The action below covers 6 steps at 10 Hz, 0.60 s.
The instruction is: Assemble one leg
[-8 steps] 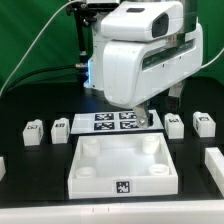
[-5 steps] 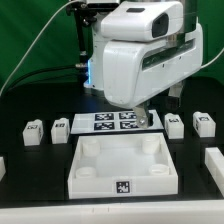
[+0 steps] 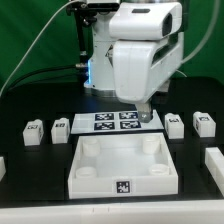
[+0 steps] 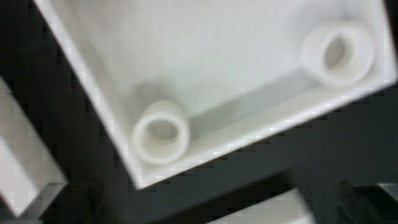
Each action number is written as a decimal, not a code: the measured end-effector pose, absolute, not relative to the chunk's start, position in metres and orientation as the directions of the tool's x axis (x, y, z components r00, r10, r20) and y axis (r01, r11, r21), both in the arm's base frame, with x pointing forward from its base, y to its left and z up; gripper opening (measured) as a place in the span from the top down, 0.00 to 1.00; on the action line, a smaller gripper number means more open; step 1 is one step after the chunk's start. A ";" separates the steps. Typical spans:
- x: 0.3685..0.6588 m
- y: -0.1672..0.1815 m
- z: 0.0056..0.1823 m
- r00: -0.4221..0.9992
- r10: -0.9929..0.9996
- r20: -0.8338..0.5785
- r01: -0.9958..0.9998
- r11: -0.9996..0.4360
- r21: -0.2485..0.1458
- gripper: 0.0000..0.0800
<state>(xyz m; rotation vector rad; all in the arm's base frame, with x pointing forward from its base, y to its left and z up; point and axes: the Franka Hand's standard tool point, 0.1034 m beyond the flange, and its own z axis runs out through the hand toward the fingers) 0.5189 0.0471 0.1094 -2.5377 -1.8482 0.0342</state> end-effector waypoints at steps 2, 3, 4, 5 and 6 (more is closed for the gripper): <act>0.471 0.024 0.094 0.035 0.999 -0.008 0.999 -0.035 -0.004 0.19; 0.454 0.013 0.084 -0.044 0.999 -0.005 0.999 0.044 -0.014 0.19; 0.449 0.009 0.074 -0.036 0.999 0.001 0.999 0.036 -0.009 0.19; 0.446 0.006 0.059 -0.026 1.000 0.009 1.000 0.026 -0.006 0.19; 0.443 0.002 0.044 -0.014 1.000 0.016 1.000 0.014 -0.018 0.19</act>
Offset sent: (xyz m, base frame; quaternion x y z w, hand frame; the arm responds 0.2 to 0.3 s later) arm -0.0440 -0.0156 -0.0400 -0.0201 0.0469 -0.1153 0.9920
